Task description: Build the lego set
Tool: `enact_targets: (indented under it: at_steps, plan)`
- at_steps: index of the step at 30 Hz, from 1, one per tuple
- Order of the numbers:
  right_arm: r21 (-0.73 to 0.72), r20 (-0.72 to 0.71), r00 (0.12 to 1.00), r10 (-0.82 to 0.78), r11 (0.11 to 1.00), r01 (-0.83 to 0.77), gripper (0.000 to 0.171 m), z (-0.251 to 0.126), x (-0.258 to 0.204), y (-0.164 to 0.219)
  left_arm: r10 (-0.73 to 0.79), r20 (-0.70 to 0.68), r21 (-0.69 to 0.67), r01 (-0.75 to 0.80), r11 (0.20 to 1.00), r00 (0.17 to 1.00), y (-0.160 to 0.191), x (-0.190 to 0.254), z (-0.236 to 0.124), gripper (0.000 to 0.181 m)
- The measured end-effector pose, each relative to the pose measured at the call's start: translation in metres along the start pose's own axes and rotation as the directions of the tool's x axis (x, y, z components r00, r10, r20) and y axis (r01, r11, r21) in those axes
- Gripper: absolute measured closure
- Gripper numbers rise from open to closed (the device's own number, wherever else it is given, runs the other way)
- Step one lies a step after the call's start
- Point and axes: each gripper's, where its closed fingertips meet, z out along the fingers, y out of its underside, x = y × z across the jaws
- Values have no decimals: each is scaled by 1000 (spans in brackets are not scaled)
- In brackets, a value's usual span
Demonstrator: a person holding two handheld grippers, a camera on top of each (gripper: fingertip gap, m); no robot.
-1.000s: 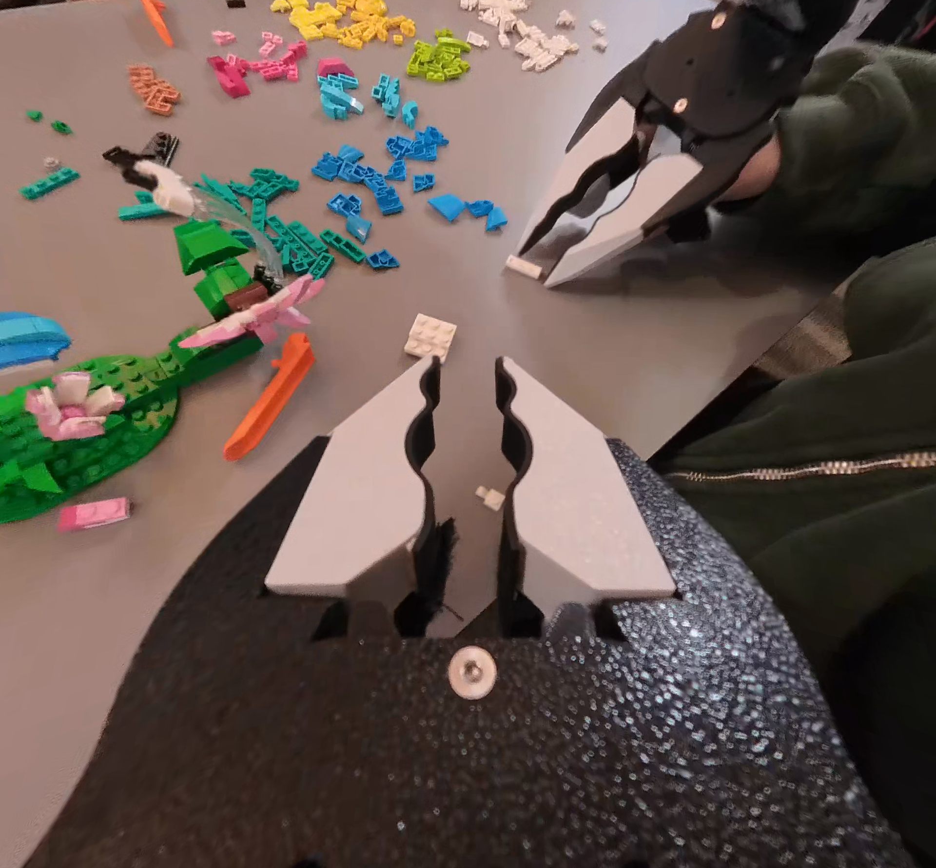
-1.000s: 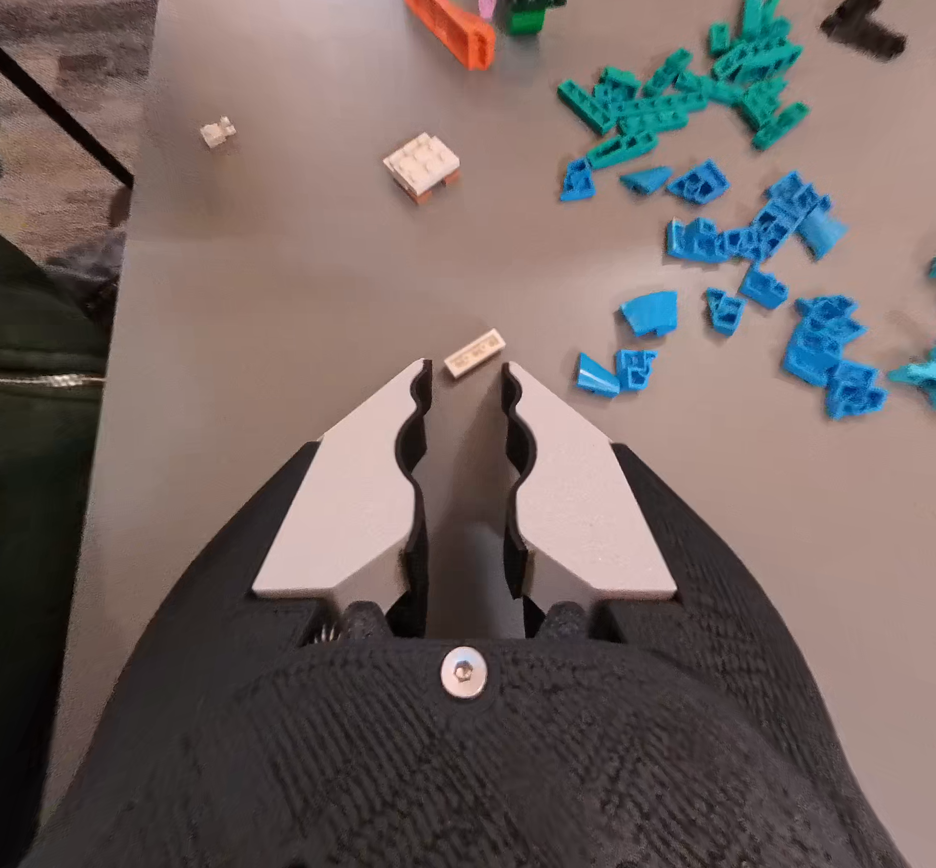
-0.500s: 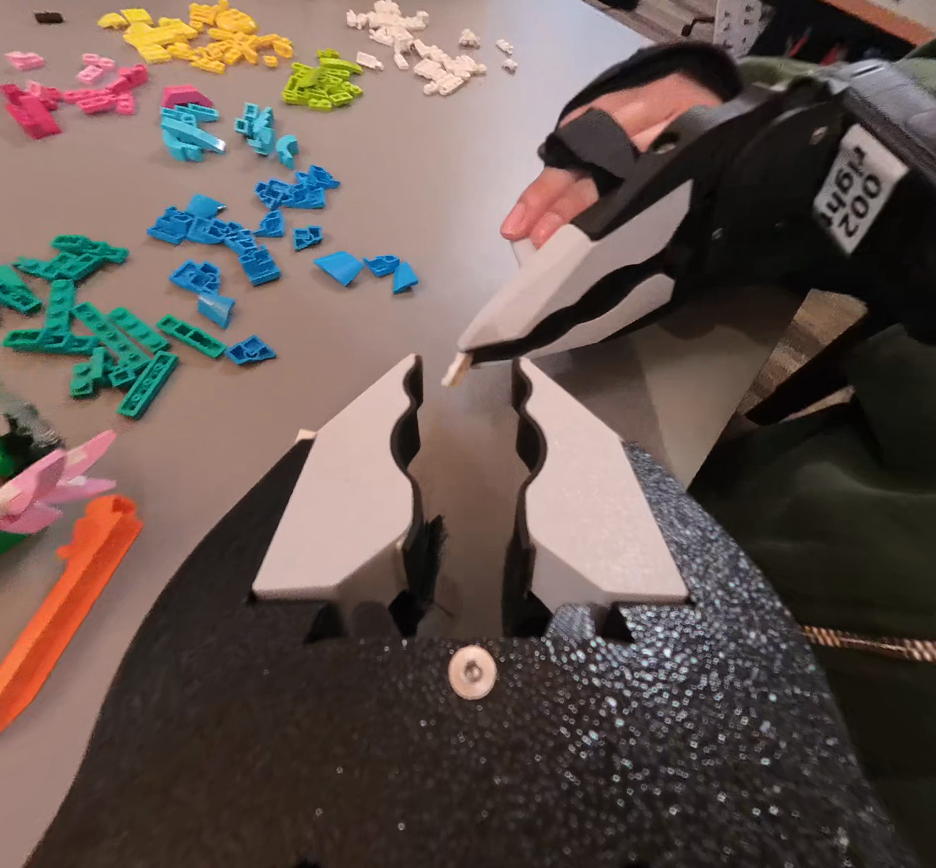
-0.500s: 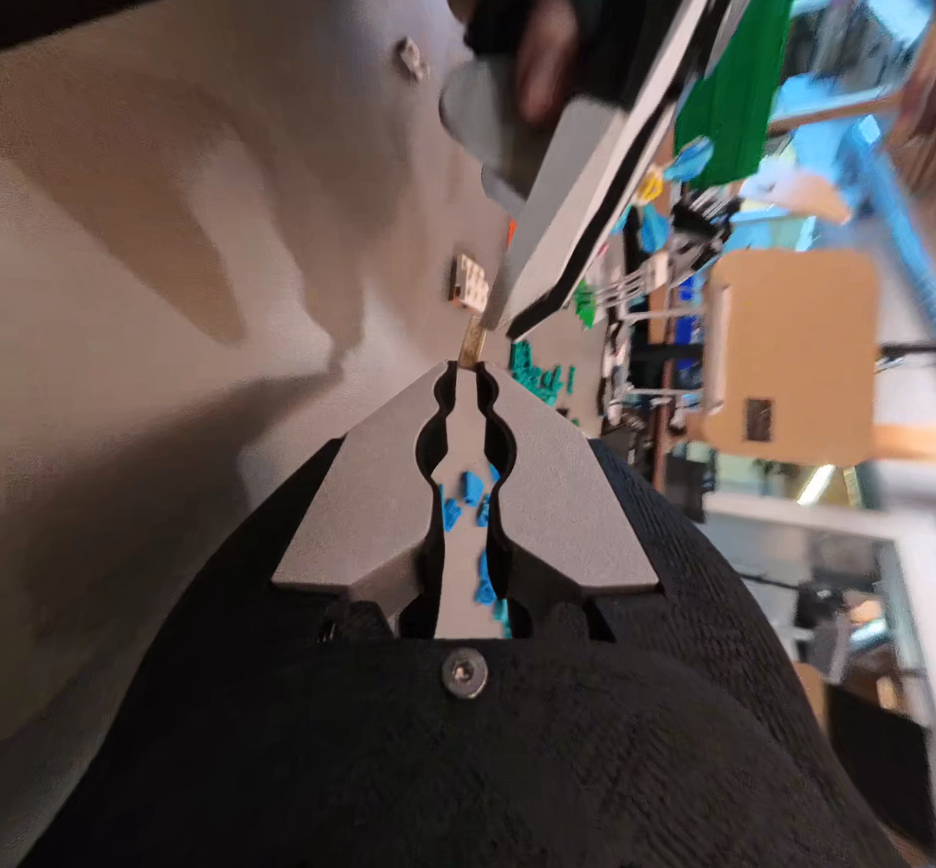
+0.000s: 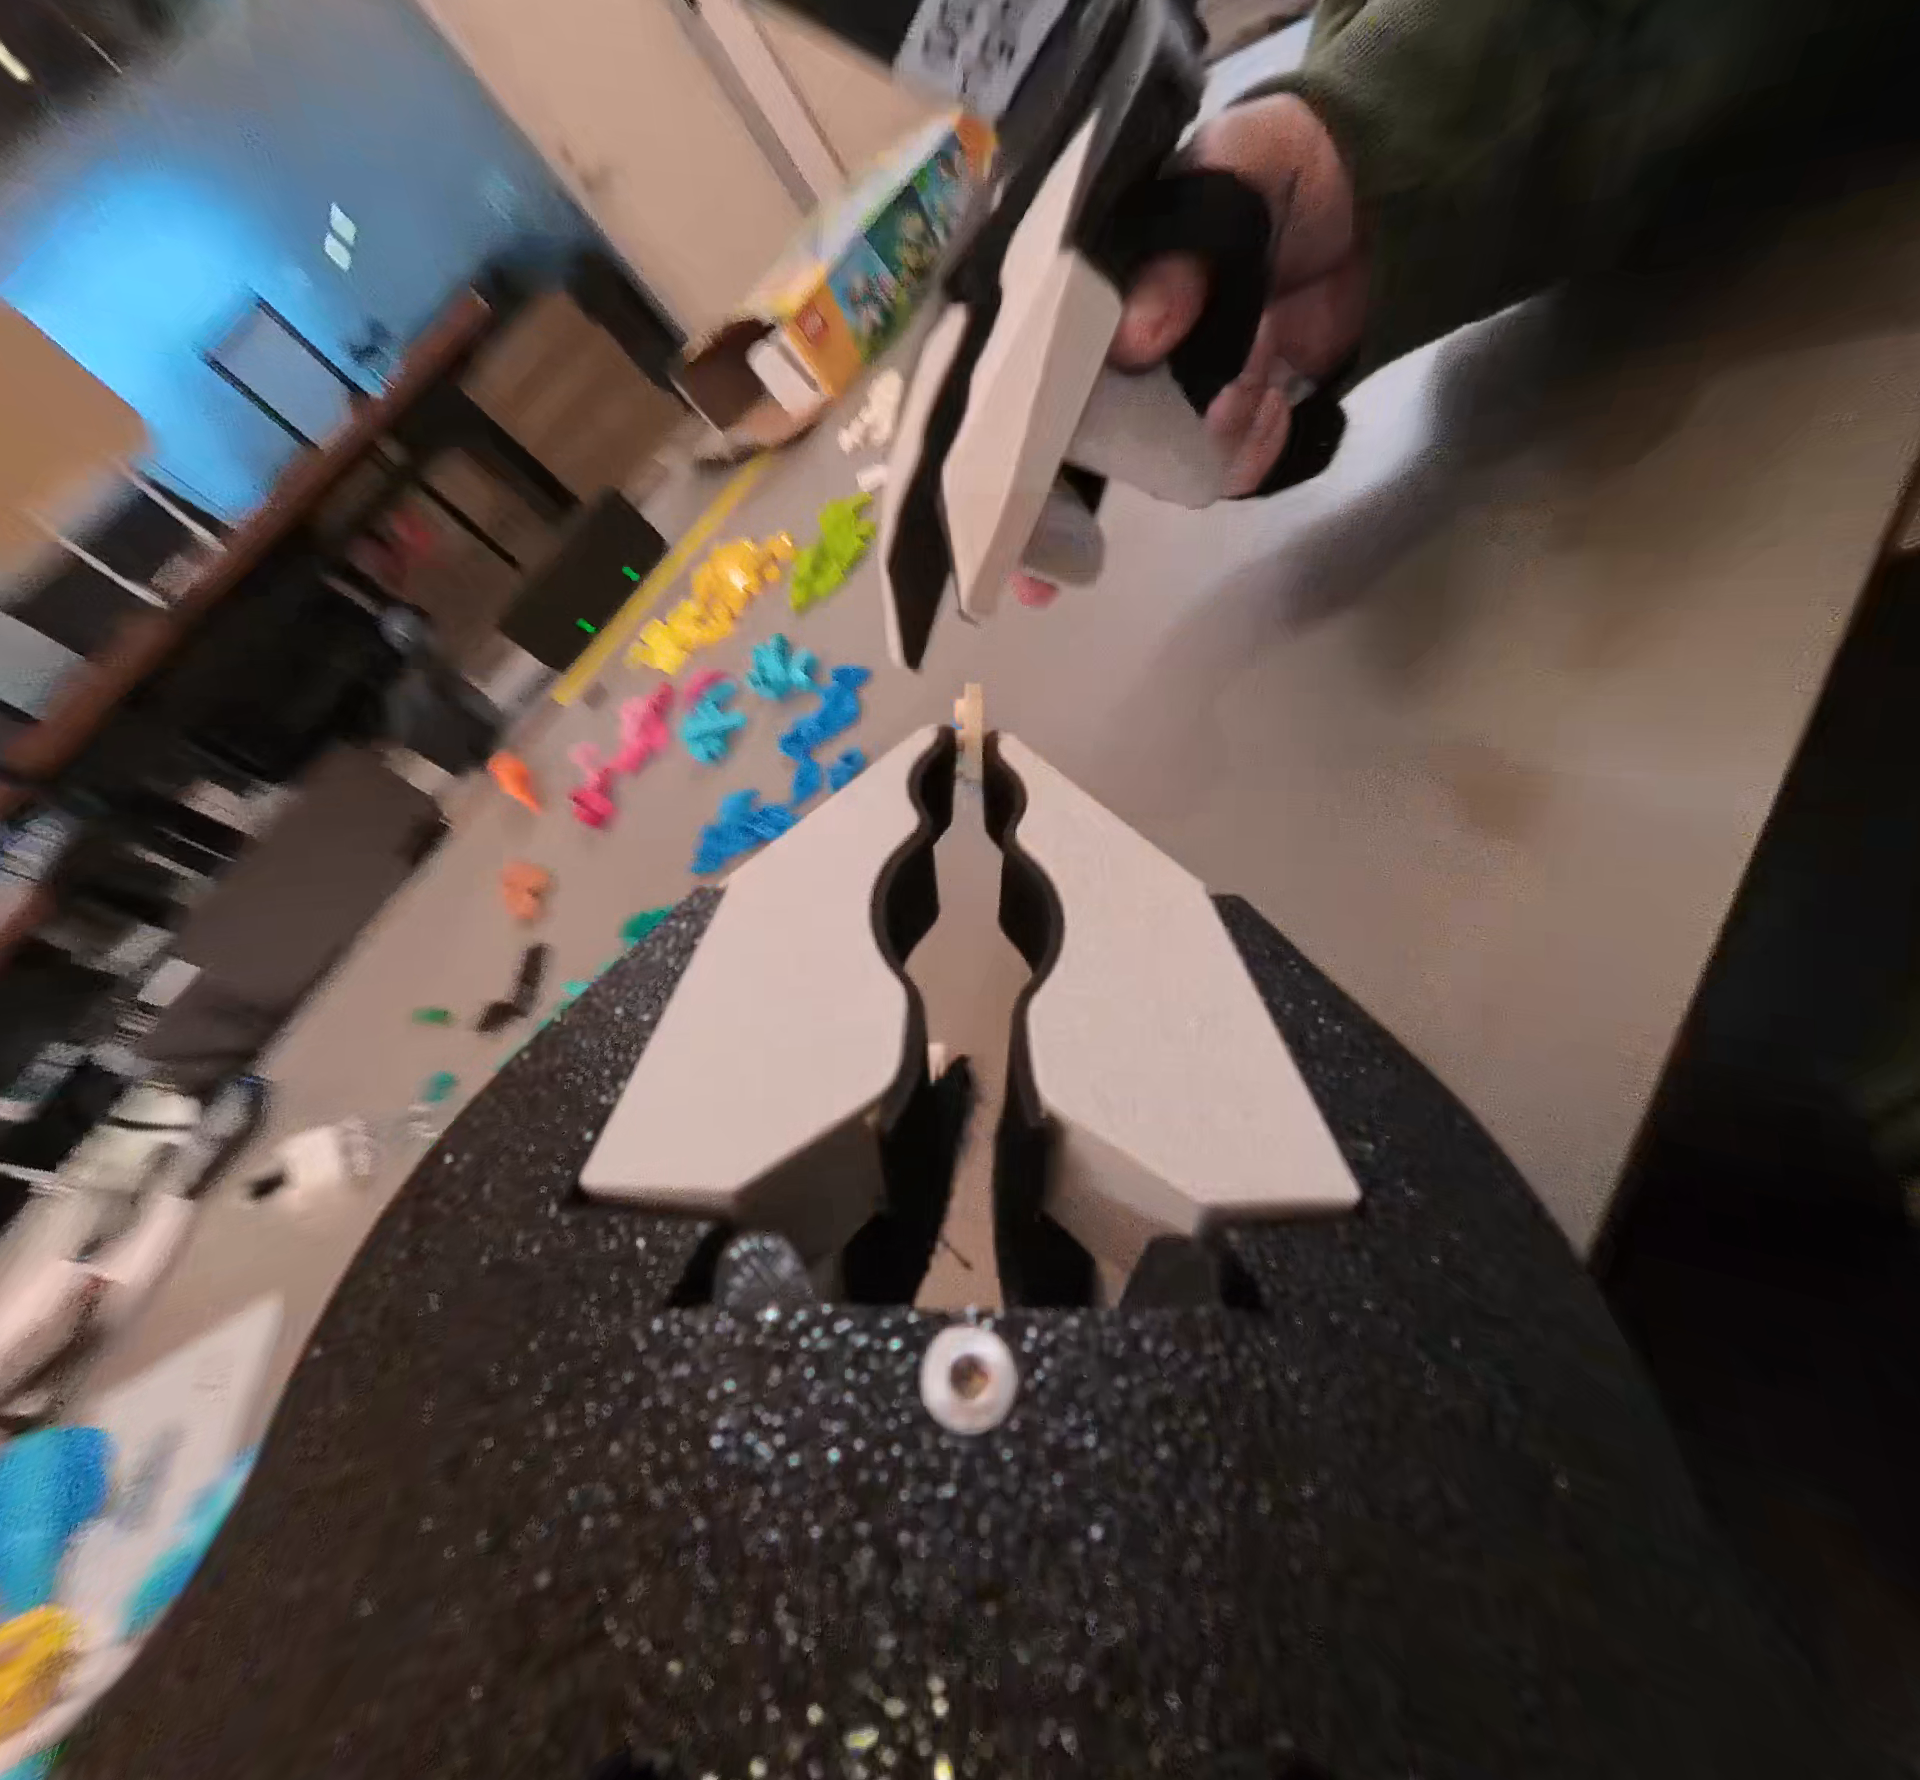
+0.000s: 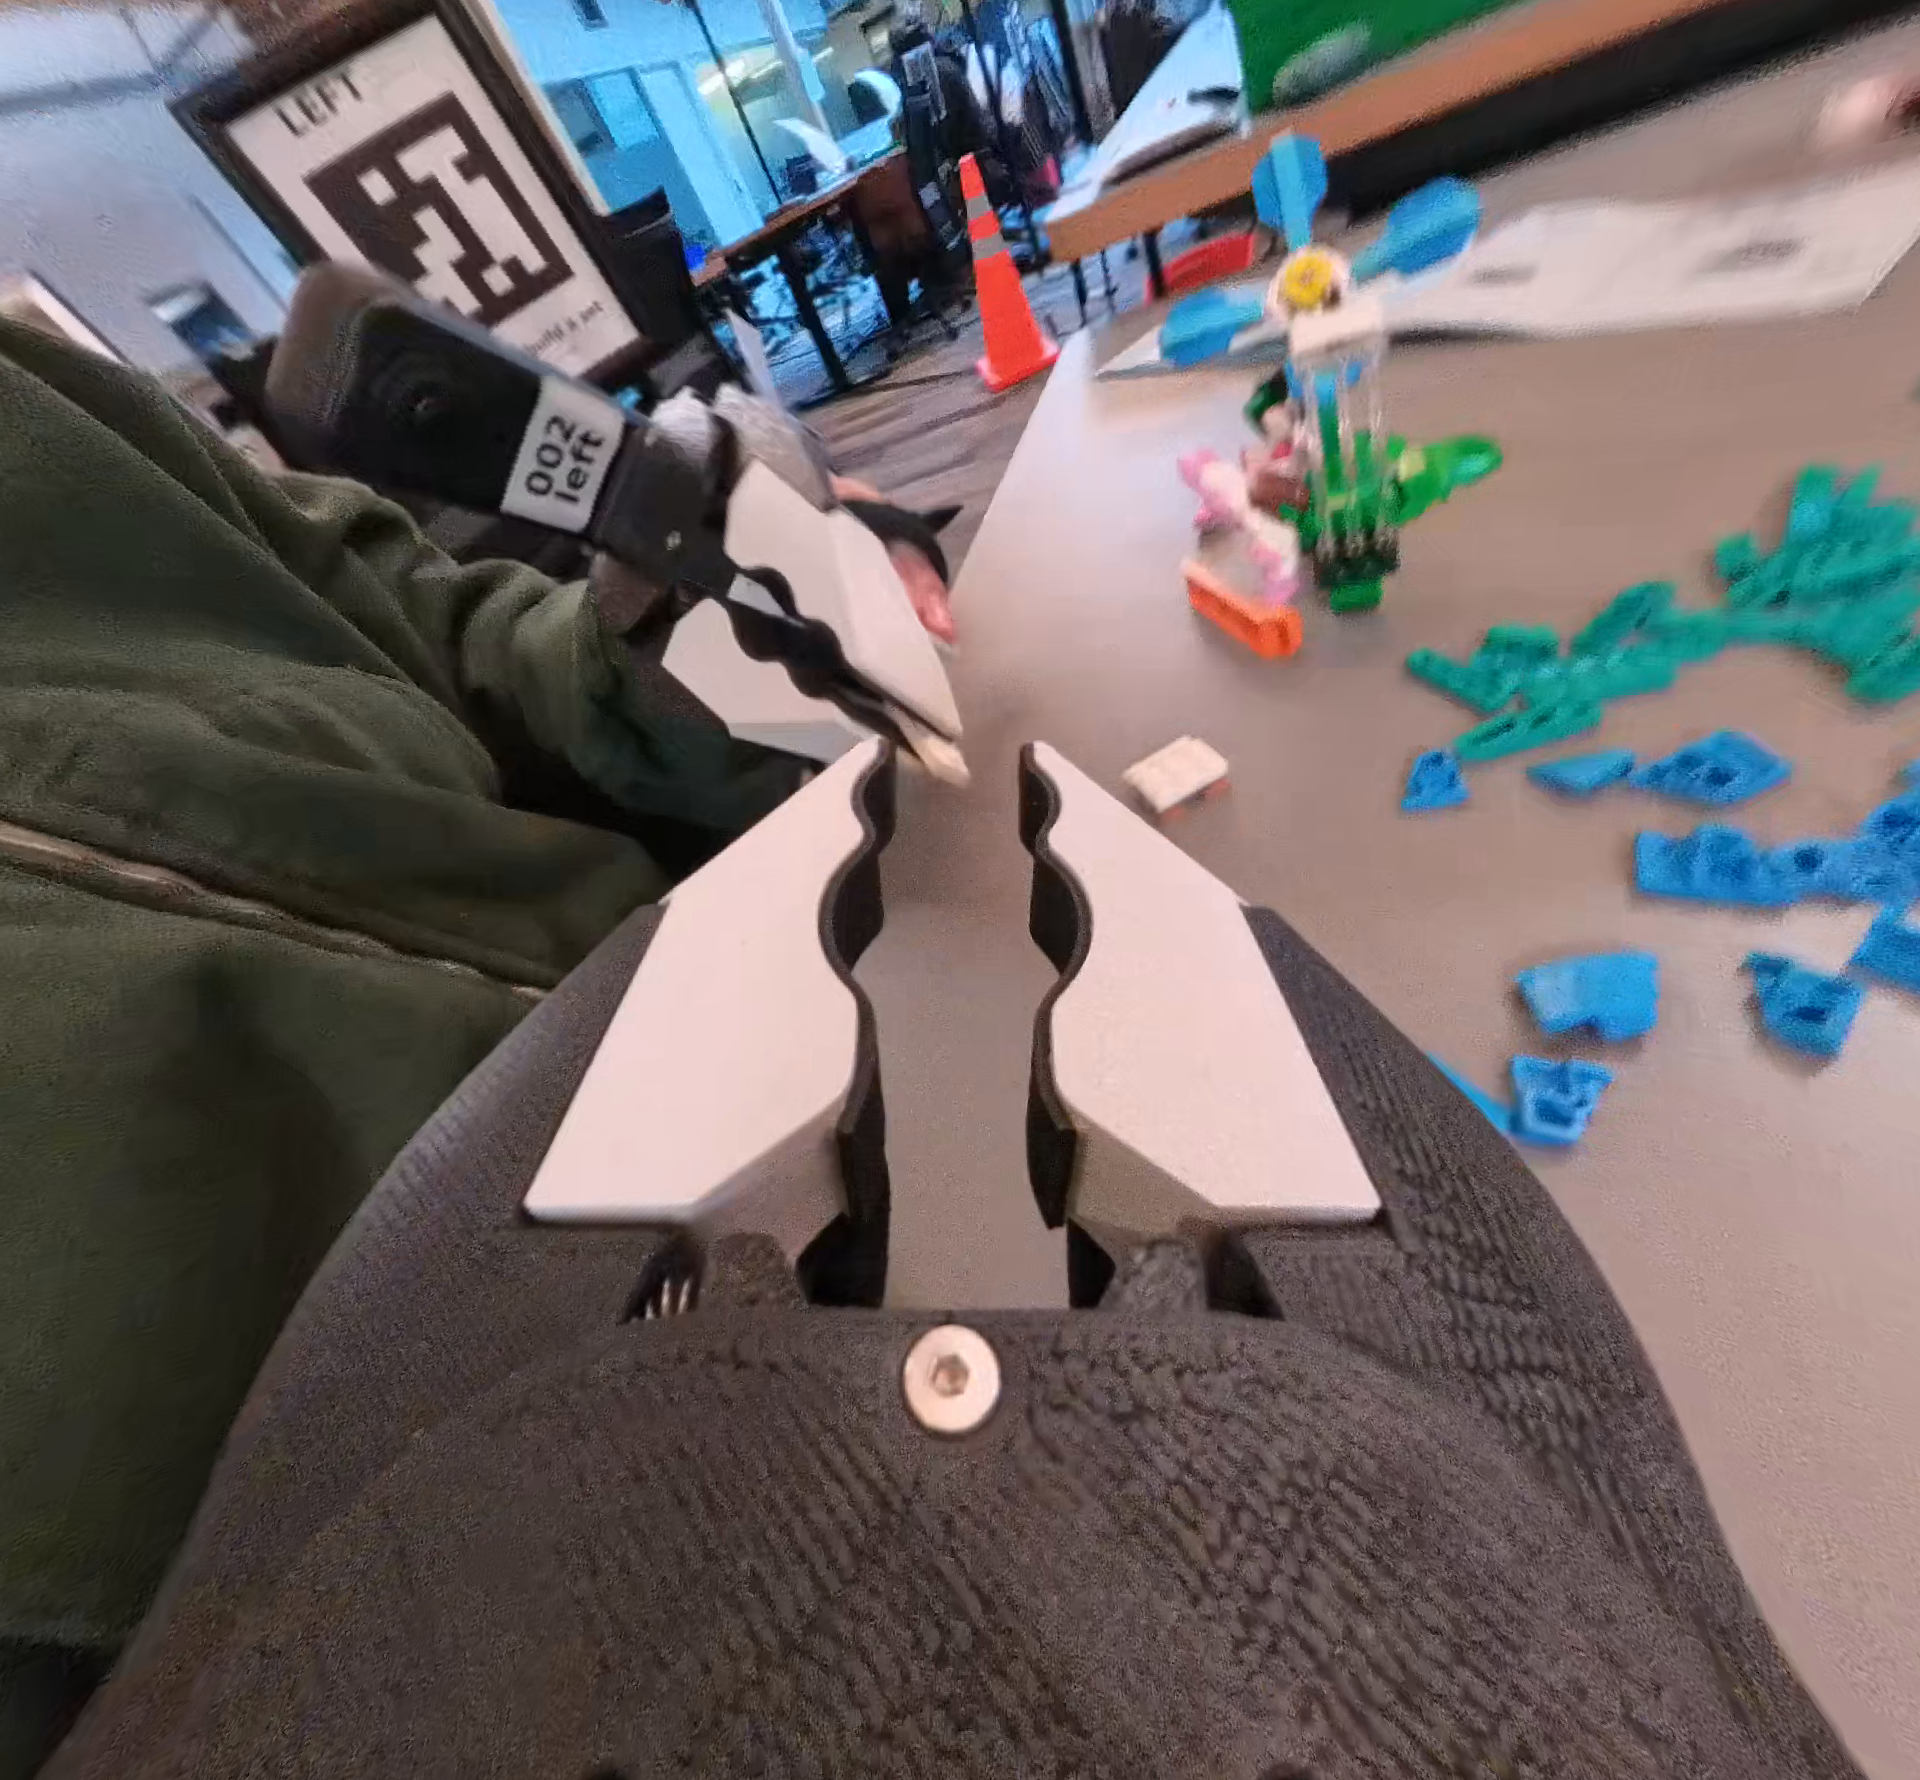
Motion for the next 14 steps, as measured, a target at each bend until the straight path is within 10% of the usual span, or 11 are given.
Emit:
enact_targets:
  at_steps: [1,14]
  plan:
    - [-13,14,998,56,998,-56,150,1,1,5,56,28,13,-57,998,998,-4,-1,-1,179]
    - [-30,233,934,272,962,-273,163,10,-27,9,311,92,62,-317,946,946,-23,8,-5,179]
